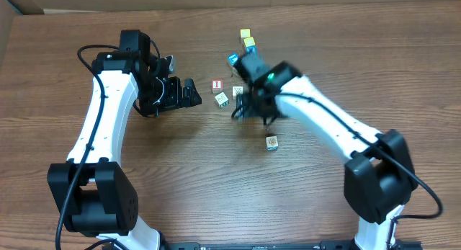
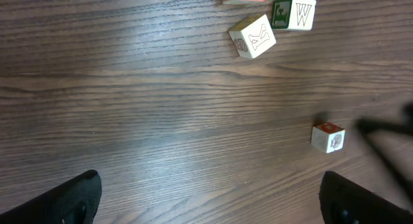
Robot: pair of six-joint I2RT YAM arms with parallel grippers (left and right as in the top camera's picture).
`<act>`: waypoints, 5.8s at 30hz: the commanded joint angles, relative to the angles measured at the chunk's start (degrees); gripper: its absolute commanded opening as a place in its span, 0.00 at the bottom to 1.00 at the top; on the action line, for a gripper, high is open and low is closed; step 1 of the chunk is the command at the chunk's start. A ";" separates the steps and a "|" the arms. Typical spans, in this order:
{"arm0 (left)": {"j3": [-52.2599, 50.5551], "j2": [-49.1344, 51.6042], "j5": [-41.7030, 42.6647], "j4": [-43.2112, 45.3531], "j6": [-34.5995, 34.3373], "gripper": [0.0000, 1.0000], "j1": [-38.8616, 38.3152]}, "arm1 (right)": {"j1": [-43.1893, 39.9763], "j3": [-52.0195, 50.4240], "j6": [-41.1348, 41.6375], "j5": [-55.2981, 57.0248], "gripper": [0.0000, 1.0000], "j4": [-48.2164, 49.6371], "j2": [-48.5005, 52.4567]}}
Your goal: Flip 4 blocks
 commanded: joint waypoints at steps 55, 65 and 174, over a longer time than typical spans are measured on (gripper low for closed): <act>1.14 0.76 -0.42 0.07 -0.83 1.00 0.26 | -0.42 1.55 0.39 0.72 0.35 23.39 15.50; 1.14 0.76 -0.42 0.09 -0.83 1.00 0.26 | -1.33 1.62 0.39 0.50 0.21 18.69 6.84; 1.14 0.76 -0.59 0.07 -0.83 1.00 0.26 | 1.90 -4.68 10.40 12.63 0.35 22.60 5.86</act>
